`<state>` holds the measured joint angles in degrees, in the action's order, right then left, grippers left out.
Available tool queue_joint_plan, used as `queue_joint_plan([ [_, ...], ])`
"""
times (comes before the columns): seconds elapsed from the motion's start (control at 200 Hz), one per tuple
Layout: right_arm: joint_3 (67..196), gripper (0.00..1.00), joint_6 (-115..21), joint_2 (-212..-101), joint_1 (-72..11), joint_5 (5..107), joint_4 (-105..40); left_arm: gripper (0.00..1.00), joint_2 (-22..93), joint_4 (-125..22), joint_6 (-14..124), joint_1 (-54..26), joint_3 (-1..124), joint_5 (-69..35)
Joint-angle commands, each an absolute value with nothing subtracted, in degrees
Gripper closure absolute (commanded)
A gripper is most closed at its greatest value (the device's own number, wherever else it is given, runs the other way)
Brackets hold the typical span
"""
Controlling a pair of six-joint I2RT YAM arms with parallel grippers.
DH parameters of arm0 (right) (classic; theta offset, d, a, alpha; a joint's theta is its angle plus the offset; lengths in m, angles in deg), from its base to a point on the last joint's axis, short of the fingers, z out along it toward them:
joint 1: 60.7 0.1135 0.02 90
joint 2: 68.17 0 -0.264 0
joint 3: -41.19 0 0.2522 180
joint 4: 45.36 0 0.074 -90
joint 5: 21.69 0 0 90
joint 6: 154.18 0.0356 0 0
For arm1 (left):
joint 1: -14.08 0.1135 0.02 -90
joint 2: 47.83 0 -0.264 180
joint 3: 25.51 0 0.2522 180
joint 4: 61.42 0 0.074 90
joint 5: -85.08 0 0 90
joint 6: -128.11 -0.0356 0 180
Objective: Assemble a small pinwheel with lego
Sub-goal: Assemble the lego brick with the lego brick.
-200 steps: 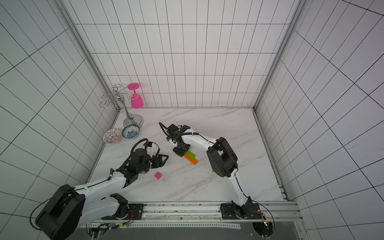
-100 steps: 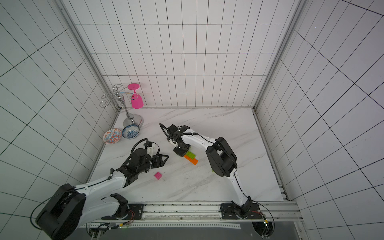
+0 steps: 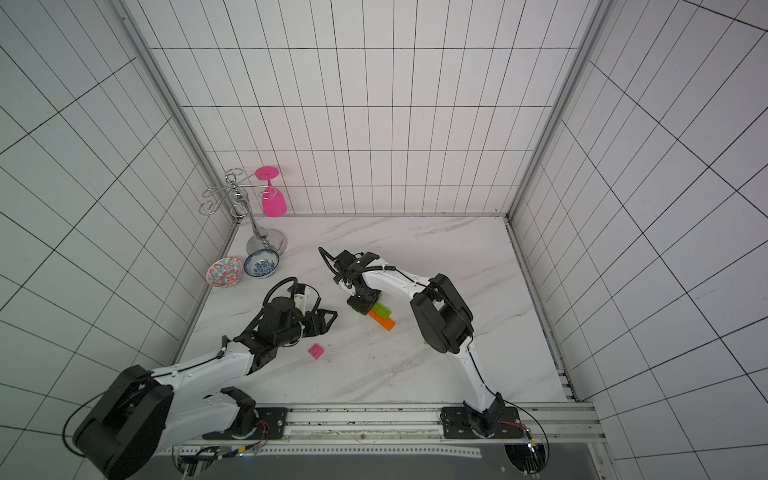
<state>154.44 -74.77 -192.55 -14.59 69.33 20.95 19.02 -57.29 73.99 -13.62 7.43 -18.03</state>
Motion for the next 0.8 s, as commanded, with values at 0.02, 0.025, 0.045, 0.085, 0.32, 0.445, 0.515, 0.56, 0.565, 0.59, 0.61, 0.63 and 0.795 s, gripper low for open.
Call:
queue_joint_plan([
  [0.02, 149.7, 0.91, -74.7, -196.9, -15.1, 69.0, 22.3, 0.25, 19.2, -58.3, 73.1, -13.7, 8.5, -17.0],
  [0.025, 149.8, 0.9, -74.7, -196.9, -15.2, 69.0, 22.3, 0.25, 19.2, -58.2, 73.1, -13.7, 8.5, -17.0],
  [0.045, 149.8, 0.91, -74.6, -196.9, -15.1, 69.1, 22.3, 0.25, 19.1, -58.0, 73.0, -13.7, 8.5, -17.0],
  [0.085, 150.0, 0.9, -74.3, -196.6, -15.2, 69.2, 22.3, 0.25, 19.0, -57.8, 72.9, -13.7, 8.6, -16.9],
  [0.32, 153.5, 0.83, -73.1, -191.2, -15.2, 68.3, 22.4, 0.22, 15.8, -54.1, 71.9, -13.6, 10.8, -15.8],
  [0.445, 155.1, 0.79, -72.3, -189.2, -15.3, 67.2, 22.5, 0.2, 14.4, -52.3, 71.4, -13.6, 12.0, -15.4],
  [0.515, 155.6, 0.77, -72.1, -188.3, -15.3, 66.2, 22.5, 0.2, 13.9, -51.6, 71.2, -13.7, 12.4, -15.4],
  [0.56, 155.7, 0.77, -72.0, -187.6, -15.4, 65.4, 22.6, 0.2, 13.5, -51.2, 71.2, -13.6, 12.6, -15.3],
  [0.565, 155.7, 0.77, -72.0, -187.5, -15.4, 65.3, 22.6, 0.2, 13.5, -51.1, 71.2, -13.7, 12.6, -15.3],
  [0.59, 155.7, 0.77, -71.9, -187.0, -15.4, 64.9, 22.6, 0.2, 13.2, -50.9, 71.1, -13.7, 12.7, -15.3],
  [0.61, 155.5, 0.77, -71.7, -186.5, -15.4, 64.5, 22.6, 0.19, 12.9, -50.6, 71.1, -13.7, 12.8, -15.3],
  [0.63, 155.4, 0.76, -71.5, -185.9, -15.4, 64.1, 22.5, 0.2, 12.7, -50.3, 71.1, -13.7, 12.9, -15.2],
  [0.795, 147.9, 0.77, -64.2, -179.1, -15.9, 66.5, 18.2, 0.19, 11.7, -49.7, 70.2, -13.9, 13.0, -15.8],
])
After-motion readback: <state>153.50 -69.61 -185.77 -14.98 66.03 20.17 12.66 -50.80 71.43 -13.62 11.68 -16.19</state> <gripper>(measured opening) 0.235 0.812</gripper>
